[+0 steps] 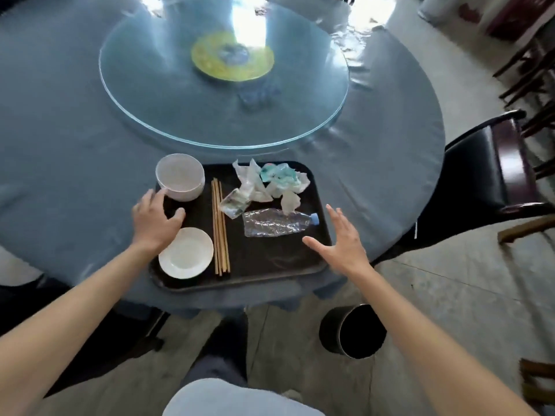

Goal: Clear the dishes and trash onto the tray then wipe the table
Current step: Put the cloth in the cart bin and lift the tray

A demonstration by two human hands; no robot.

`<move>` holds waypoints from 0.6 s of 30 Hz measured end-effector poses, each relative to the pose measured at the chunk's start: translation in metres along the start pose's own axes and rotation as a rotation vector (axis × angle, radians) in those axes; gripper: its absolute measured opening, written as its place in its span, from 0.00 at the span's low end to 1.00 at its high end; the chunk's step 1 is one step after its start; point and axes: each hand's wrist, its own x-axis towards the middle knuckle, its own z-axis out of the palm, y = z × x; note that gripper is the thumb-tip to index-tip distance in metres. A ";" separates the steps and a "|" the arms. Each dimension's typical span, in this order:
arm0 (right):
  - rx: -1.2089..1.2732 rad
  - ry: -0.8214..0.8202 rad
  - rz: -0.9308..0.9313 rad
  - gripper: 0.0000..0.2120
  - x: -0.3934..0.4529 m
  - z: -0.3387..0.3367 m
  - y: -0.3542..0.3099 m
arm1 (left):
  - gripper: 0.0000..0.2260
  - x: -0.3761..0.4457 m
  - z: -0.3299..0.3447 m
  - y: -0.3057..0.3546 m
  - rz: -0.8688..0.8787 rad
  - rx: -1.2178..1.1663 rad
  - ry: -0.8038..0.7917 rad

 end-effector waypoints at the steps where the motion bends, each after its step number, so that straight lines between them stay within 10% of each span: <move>1: 0.019 -0.007 0.013 0.48 0.016 0.006 -0.002 | 0.30 0.009 0.001 -0.014 -0.094 -0.032 0.000; 7: 0.299 0.023 0.314 0.36 0.094 0.036 -0.009 | 0.25 0.036 0.008 -0.055 -0.498 -0.319 -0.119; 18: 0.420 0.074 0.553 0.16 0.143 0.044 0.009 | 0.22 0.049 0.018 -0.072 -0.649 -0.509 -0.122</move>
